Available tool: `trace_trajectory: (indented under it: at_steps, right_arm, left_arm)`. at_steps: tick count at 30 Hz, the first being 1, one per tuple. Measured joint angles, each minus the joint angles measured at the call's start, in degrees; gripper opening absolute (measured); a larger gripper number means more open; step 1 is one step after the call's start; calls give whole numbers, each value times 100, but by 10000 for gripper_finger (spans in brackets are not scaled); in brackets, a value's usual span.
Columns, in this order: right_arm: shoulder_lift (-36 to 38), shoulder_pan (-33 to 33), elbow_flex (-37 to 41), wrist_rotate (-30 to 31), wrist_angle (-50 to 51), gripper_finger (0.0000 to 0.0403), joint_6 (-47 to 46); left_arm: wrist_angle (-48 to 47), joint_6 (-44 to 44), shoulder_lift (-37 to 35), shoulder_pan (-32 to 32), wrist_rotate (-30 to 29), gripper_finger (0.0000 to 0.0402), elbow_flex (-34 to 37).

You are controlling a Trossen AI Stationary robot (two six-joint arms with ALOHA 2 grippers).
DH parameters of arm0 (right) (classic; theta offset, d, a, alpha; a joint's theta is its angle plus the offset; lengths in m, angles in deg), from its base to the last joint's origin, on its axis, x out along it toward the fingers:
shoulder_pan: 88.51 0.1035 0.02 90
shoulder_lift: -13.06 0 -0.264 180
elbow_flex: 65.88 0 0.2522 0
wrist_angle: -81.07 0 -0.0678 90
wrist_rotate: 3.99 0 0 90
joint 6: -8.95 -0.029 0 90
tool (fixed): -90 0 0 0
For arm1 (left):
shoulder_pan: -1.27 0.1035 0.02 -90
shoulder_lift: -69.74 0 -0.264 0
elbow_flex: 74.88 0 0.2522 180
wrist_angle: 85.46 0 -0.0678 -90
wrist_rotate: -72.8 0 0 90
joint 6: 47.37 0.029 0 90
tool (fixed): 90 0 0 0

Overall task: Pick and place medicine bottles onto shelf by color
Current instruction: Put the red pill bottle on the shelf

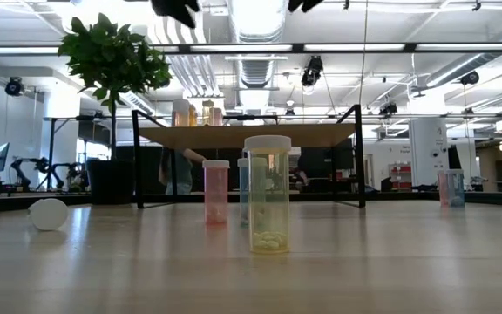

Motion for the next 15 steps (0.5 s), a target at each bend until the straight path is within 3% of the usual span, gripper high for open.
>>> trace_trajectory:
  at_steps: [5, 15]
  right_arm:
    - [74, 218, -224, -124, 364, 144, -104]
    - [150, 1043, -136, -744, 792, 144, -293]
  left_arm:
    - [80, -1015, -741, -654, 21, 240, 1091]
    - [2191, -4106, -2416, -3240, 46, 240, 4282]
